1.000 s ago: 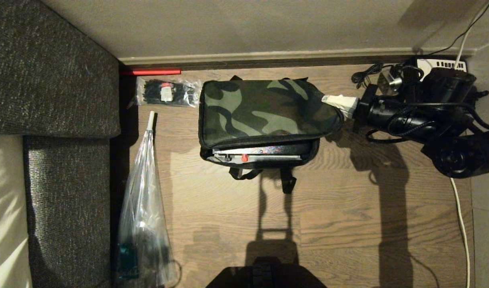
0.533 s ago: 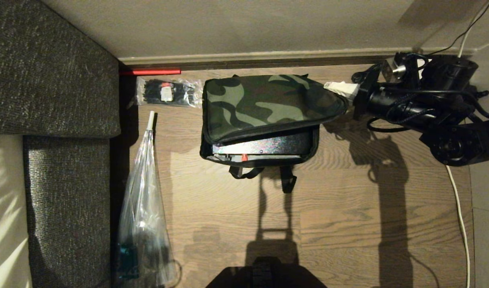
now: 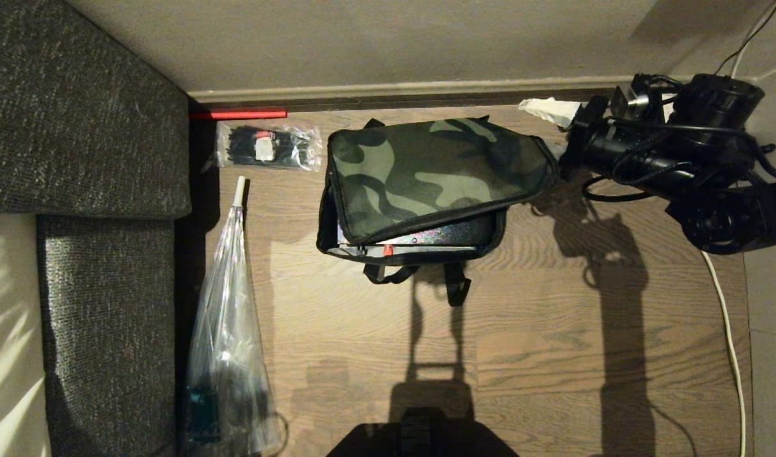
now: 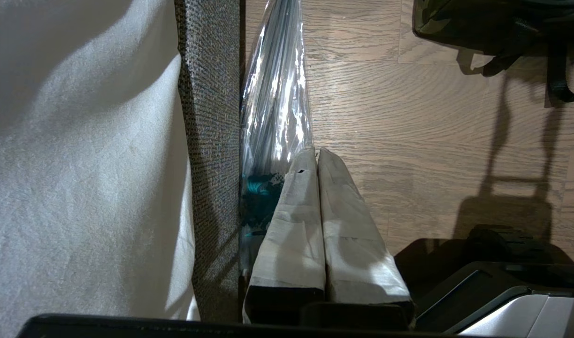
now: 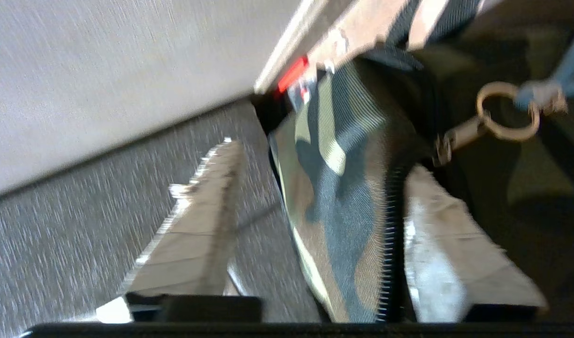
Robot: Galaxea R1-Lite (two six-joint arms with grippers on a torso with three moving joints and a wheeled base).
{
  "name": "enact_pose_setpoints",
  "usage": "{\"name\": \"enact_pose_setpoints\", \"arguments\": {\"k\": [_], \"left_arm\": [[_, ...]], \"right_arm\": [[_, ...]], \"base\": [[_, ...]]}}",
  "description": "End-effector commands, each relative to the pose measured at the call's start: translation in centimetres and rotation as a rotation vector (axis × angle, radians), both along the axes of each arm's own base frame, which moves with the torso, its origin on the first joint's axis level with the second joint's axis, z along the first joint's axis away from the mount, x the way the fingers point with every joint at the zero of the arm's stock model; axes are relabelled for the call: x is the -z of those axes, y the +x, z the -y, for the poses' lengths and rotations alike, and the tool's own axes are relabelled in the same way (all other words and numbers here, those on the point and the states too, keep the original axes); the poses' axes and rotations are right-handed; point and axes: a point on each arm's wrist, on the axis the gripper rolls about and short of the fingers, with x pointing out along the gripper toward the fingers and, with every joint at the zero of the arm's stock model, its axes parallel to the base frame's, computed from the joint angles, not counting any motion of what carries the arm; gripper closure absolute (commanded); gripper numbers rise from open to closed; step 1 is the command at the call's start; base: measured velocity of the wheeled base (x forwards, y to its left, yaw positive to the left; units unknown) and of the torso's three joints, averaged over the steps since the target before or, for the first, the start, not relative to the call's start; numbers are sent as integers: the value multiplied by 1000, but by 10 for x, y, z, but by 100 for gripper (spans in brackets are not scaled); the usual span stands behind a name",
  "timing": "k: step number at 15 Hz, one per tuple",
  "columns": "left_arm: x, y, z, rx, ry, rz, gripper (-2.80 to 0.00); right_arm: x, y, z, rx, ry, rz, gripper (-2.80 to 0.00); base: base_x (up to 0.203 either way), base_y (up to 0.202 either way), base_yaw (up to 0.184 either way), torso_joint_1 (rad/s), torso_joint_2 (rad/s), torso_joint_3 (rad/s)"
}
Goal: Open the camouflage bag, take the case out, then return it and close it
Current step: Open the top of the storage box
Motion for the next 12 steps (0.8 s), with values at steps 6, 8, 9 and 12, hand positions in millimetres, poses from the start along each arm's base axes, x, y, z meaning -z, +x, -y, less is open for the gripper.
{"name": "enact_pose_setpoints", "arguments": {"k": [6, 8, 9, 12], "left_arm": [[0, 0, 0, -1, -1, 1, 0], [0, 0, 0, 0, -1, 0, 0], [0, 0, 0, -1, -1, 1, 0], [0, 0, 0, -1, -1, 0, 0]], "right_arm": [[-35, 6, 10, 31, 118, 50, -280], [-38, 3, 11, 34, 119, 57, -280], [-38, 2, 12, 35, 119, 55, -280], [-28, -14, 13, 22, 92, -56, -280]], "base": [[0, 0, 0, 0, 0, 0], [0, 0, 0, 0, 0, 0], [0, 0, 0, 0, 0, 0], [0, 0, 0, 0, 0, 0]]}}
